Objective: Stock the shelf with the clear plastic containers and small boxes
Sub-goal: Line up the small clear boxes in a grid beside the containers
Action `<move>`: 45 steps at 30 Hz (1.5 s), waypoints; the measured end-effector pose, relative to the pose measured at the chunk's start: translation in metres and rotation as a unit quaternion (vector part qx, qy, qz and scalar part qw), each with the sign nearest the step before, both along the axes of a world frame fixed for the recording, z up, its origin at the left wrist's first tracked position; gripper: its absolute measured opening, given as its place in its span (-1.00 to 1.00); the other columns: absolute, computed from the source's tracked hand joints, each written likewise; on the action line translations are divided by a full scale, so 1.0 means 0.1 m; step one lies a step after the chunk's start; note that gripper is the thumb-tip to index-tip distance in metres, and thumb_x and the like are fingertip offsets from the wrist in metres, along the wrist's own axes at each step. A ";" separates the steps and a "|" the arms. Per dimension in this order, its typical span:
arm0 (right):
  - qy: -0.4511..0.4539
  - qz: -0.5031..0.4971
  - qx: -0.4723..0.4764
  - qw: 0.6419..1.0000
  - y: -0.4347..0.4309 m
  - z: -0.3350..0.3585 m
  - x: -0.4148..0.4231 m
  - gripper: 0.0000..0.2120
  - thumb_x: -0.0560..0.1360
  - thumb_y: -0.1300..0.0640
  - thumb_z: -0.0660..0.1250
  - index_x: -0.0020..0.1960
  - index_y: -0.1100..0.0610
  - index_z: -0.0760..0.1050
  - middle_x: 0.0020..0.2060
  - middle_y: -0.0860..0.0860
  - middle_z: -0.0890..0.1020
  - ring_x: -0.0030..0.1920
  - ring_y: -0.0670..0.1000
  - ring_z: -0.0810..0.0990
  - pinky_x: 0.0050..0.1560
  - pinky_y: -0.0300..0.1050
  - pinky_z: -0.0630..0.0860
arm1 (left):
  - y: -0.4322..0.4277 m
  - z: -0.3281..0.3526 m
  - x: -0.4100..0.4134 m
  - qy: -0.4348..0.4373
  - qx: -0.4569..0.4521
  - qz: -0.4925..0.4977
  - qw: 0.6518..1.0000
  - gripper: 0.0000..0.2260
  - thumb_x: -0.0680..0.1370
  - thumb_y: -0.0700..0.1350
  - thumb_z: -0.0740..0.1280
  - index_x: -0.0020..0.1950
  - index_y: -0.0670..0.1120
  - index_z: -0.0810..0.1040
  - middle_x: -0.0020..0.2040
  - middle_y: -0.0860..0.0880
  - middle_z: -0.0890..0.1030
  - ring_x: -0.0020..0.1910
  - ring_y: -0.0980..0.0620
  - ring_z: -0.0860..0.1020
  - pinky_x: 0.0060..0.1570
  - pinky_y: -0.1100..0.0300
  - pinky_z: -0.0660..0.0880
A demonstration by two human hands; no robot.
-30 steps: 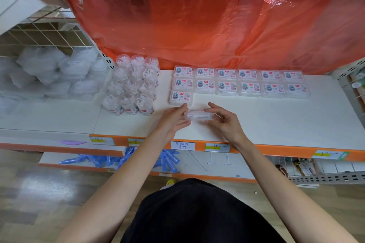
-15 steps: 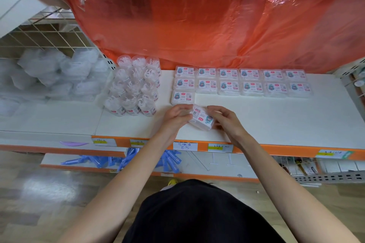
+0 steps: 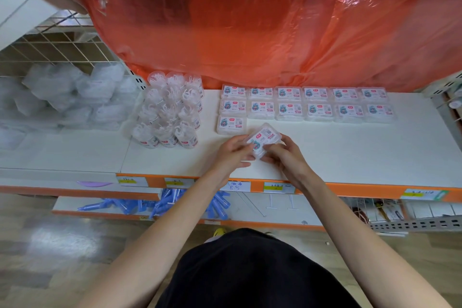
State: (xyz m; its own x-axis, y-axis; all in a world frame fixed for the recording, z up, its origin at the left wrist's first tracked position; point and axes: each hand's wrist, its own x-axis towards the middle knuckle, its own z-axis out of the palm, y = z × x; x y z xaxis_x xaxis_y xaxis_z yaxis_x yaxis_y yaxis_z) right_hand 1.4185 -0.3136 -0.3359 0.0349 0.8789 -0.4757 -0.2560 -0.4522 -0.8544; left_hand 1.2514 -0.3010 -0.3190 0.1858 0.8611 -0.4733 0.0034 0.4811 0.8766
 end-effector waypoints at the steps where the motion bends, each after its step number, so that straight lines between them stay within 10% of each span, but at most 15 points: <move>1: -0.037 0.014 0.010 0.999 -0.01 -0.01 0.01 -0.49 0.50 0.29 0.41 0.40 0.21 0.34 0.05 0.15 0.66 -0.01 0.06 0.67 0.00 -0.14 0.59 | 0.01 -0.01 0.01 0.000 0.005 0.006 1.000 -0.72 0.59 -0.20 0.33 0.31 -0.08 0.49 -0.04 -0.02 0.64 -0.19 0.03 0.62 -0.14 0.21 0.57; 8: -0.341 0.146 0.246 0.896 -0.04 -0.09 0.21 -0.33 0.30 0.08 0.63 0.32 -0.07 0.41 0.24 -0.18 0.47 0.16 -0.16 0.49 0.10 -0.39 0.40 | 0.14 0.01 -0.08 0.051 0.016 -0.081 0.995 -0.70 0.65 -0.19 0.22 0.36 0.02 0.47 0.06 -0.01 0.55 -0.13 0.09 0.50 -0.16 0.28 0.46; 12: -0.430 0.135 0.227 0.863 -0.01 -0.11 0.25 -0.37 0.29 -0.09 0.61 0.29 0.00 0.50 0.20 -0.10 0.59 0.10 -0.07 0.52 0.15 -0.17 0.45 | 0.13 -0.08 -0.07 0.156 0.087 -0.105 0.978 -0.65 0.65 -0.14 0.21 0.46 -0.06 0.39 0.23 0.03 0.53 0.11 0.10 0.50 -0.04 0.31 0.43; 16: -0.486 0.093 0.181 0.850 0.05 -0.14 0.28 -0.33 0.29 -0.19 0.57 0.32 0.01 0.51 0.19 -0.02 0.63 0.19 0.04 0.52 0.24 -0.01 0.44 | 0.01 -0.32 -0.25 0.408 0.287 -0.143 0.855 -0.68 0.62 -0.08 0.23 0.37 -0.07 0.48 0.29 -0.03 0.52 0.29 -0.02 0.44 0.31 0.10 0.33; 21: -0.480 0.112 0.170 0.853 0.16 -0.23 0.27 -0.33 0.37 -0.10 0.55 0.40 0.07 0.43 0.28 0.05 0.56 0.26 0.11 0.44 0.28 0.01 0.40 | -0.09 -0.59 -0.45 0.524 0.381 -0.197 0.736 -0.48 0.54 0.17 0.07 0.37 -0.06 0.49 0.45 -0.06 0.40 0.46 -0.06 0.25 0.44 0.00 0.12; 27: -0.530 0.102 0.195 0.819 0.15 -0.33 0.17 -0.41 0.46 -0.07 0.46 0.43 0.02 0.38 0.52 0.10 0.26 0.47 0.10 0.26 0.43 0.07 0.25 | -0.10 -0.62 -0.45 0.565 0.369 -0.200 0.710 -0.51 0.52 0.19 0.13 0.37 0.01 0.47 0.41 -0.01 0.42 0.42 -0.04 0.31 0.39 0.01 0.14; 35: -0.619 0.123 0.278 0.724 -0.02 -0.45 0.13 -0.57 0.50 -0.10 0.26 0.30 0.05 0.50 0.36 0.05 0.49 0.27 0.10 0.41 0.20 0.04 0.41 | -0.10 -0.66 -0.44 0.571 0.391 -0.179 0.699 -0.54 0.51 0.17 0.16 0.34 0.02 0.49 0.37 0.00 0.45 0.38 -0.04 0.35 0.35 0.01 0.16; 45: -0.641 0.138 0.257 0.710 0.01 -0.47 0.11 -0.59 0.56 -0.03 0.30 0.36 0.07 0.45 0.42 0.05 0.44 0.33 0.12 0.38 0.25 0.07 0.38 | -0.10 -0.67 -0.45 0.578 0.399 -0.171 0.690 -0.53 0.51 0.17 0.16 0.36 0.03 0.47 0.39 0.00 0.46 0.39 -0.02 0.35 0.38 0.00 0.24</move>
